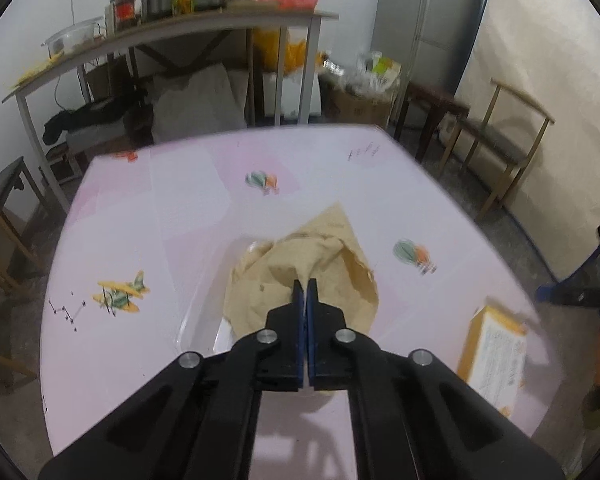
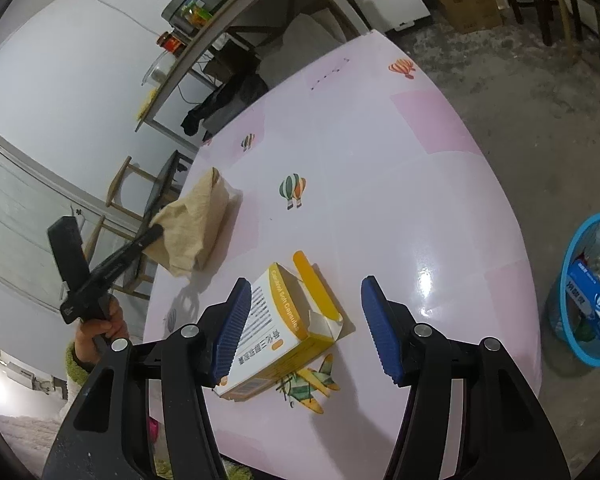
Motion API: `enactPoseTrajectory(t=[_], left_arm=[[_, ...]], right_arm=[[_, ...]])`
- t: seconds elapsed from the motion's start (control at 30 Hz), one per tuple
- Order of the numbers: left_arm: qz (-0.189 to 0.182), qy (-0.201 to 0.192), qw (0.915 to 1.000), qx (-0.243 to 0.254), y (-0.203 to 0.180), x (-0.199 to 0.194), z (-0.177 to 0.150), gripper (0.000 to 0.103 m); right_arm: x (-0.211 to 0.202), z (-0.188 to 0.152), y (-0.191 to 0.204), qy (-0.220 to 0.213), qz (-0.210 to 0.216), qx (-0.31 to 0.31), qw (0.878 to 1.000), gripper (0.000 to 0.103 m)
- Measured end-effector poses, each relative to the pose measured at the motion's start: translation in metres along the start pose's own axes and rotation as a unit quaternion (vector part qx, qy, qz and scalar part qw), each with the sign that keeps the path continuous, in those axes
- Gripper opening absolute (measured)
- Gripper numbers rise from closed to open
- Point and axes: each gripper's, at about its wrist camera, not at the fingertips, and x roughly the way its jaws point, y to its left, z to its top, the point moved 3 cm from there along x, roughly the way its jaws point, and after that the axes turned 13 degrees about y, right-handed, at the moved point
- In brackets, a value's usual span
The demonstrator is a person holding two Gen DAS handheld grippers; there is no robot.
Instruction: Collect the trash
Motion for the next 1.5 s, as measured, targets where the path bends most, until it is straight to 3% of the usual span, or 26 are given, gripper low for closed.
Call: enactPoseTrajectory(t=[0.17,0.33,0.43,0.7,0.8,1.0,1.2,1.3,1.5], left_arm=[[-0.016,-0.051,0.9985,0.003,-0.007,-0.05,0.0,0.0],[-0.04,-0.078,0.996,0.018,-0.019,-0.101,-0.02,0.0],[-0.05,-0.078,0.9955,0.02,-0.024,-0.128,-0.04,0.0],[-0.144,-0.036,0.989,0.001,-0.026,-0.184,-0.093,0.0],[-0.187,-0.023,0.982,-0.019,-0.022,-0.196,-0.104,0.0],[-0.225,-0.015,0.9735,-0.041,-0.016,-0.213,-0.112,0.0],[-0.233,-0.083,0.9687,-0.016,-0.017,-0.277,-0.108,0.0],[-0.217,-0.12,0.9688,0.004,-0.022,-0.307,-0.108,0.0],[-0.214,-0.109,0.9708,-0.009,-0.022,-0.306,-0.112,0.0]], right_arm=[[-0.007,0.001,0.005,-0.009,0.005,-0.009,1.0,0.056],[-0.01,0.002,0.013,-0.013,0.01,-0.023,1.0,0.056],[-0.009,0.004,0.016,-0.013,0.012,-0.028,0.999,0.056],[-0.004,0.006,0.022,-0.007,0.018,-0.036,0.999,0.056],[-0.002,0.005,0.025,-0.005,0.019,-0.038,0.999,0.056],[-0.002,-0.001,0.028,-0.006,0.018,-0.038,0.999,0.056],[-0.004,-0.003,0.024,-0.009,0.016,-0.032,0.999,0.056],[-0.006,-0.004,0.022,-0.013,0.021,-0.029,0.999,0.056],[-0.007,-0.007,0.02,-0.014,0.025,-0.03,0.999,0.056]])
